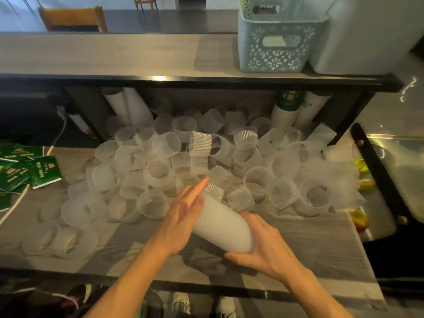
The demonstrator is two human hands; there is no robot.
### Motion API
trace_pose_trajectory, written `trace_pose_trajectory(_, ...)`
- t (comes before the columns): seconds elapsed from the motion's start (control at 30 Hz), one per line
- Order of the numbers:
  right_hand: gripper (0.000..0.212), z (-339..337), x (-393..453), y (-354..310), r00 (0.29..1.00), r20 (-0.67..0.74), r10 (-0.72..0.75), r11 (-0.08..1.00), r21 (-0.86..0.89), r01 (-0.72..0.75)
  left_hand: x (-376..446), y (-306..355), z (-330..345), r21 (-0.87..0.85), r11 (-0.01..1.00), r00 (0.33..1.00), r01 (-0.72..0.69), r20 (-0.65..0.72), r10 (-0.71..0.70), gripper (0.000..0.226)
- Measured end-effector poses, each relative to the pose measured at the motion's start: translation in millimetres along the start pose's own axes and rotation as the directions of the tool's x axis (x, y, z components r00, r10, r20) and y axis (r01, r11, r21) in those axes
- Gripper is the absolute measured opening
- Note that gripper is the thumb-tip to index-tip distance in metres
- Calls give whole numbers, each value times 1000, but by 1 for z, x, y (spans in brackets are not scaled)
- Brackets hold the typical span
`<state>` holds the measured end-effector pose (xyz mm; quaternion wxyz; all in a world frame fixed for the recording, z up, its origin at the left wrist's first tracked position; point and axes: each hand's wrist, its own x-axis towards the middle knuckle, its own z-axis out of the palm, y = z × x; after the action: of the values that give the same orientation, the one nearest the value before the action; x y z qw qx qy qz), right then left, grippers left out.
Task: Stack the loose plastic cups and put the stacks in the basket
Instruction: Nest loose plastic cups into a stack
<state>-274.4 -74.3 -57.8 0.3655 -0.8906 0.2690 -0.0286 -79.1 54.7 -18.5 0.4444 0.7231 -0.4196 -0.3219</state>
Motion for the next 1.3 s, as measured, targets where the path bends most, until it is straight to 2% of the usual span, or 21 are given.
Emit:
trace_pose_trajectory(0.03, 91, 0, -2, 4, 1000, 10, 20, 1000, 24, -20, 4, -1, 4, -43, 999, 1000, -9, -24, 7, 81)
trace_pose_trajectory(0.1, 94, -2, -4, 11, 998, -7, 60, 995, 79, -59, 14, -3, 11, -193, 981, 984, 20, -173, -54, 84)
trace_pose_trajectory(0.17, 91, -7, -7, 19, 990, -79, 118, 987, 121, -108, 26, -5, 17, -258, 963, 931, 84, -324, -168, 67)
trace_pose_trajectory(0.23, 86, -17, -12, 27, 968, -159, 193, 980, 72, -184, 41, -12, 21, -67, 981, 895, 184, -402, -196, 44)
trace_pose_trajectory(0.3, 85, -29, -16, 35, 938, -192, 288, 957, 40, -286, 54, -18, 25, 203, 949, 912, 241, -382, -150, 48)
trace_pose_trajectory(0.37, 81, -35, -18, 42, 915, -222, 335, 942, 50, -333, 67, -19, 32, 478, 839, 945, 261, -303, -122, 59)
trace_pose_trajectory(0.43, 81, -37, -19, 44, 901, -237, 364, 931, 63, -360, 77, -16, 38, 700, 655, 957, 284, -244, -155, 69)
trace_pose_trajectory(0.47, 82, -37, -19, 45, 897, -244, 368, 929, 69, -363, 81, -13, 41, 750, 593, 956, 292, -232, -177, 73)
trace_pose_trajectory(0.57, 84, -37, -19, 45, 895, -263, 361, 932, 77, -353, 93, -7, 45, 805, 497, 944, 323, -235, -233, 80)
trace_pose_trajectory(0.67, 86, -37, -17, 44, 907, -269, 323, 946, 80, -313, 97, -7, 47, 872, 410, 957, 268, -191, -218, 80)
trace_pose_trajectory(0.8, 89, -37, -14, 42, 914, -283, 291, 956, 52, -289, 83, -18, 52, 849, 457, 952, 264, -153, -264, 73)
trace_pose_trajectory(0.9, 90, -36, -13, 42, 913, -283, 295, 955, 68, -288, 74, -23, 55, 818, 494, 942, 294, -160, -295, 77)
trace_pose_trajectory(1.03, 91, -37, -10, 38, 924, -248, 292, 956, 30, -293, 63, -20, 49, 718, 625, 952, 307, -224, -210, 70)
trace_pose_trajectory(1.1, 90, -35, -10, 35, 930, -232, 286, 957, 19, -290, 60, -20, 36, 563, 751, 933, 345, -291, -210, 69)
trace_pose_trajectory(1.17, 90, -32, -10, 33, 931, -215, 296, 954, 30, -297, 62, -20, 18, 362, 852, 910, 379, -314, -271, 74)
trace_pose_trajectory(1.23, 89, -29, -8, 29, 931, -204, 302, 952, 17, -305, 65, -15, 0, 129, 927, 899, 353, -322, -298, 84)
trace_pose_trajectory(1.3, 89, -25, -4, 24, 932, -187, 309, 949, -2, -315, 68, -3, -13, -73, 960, 903, 271, -325, -280, 85)
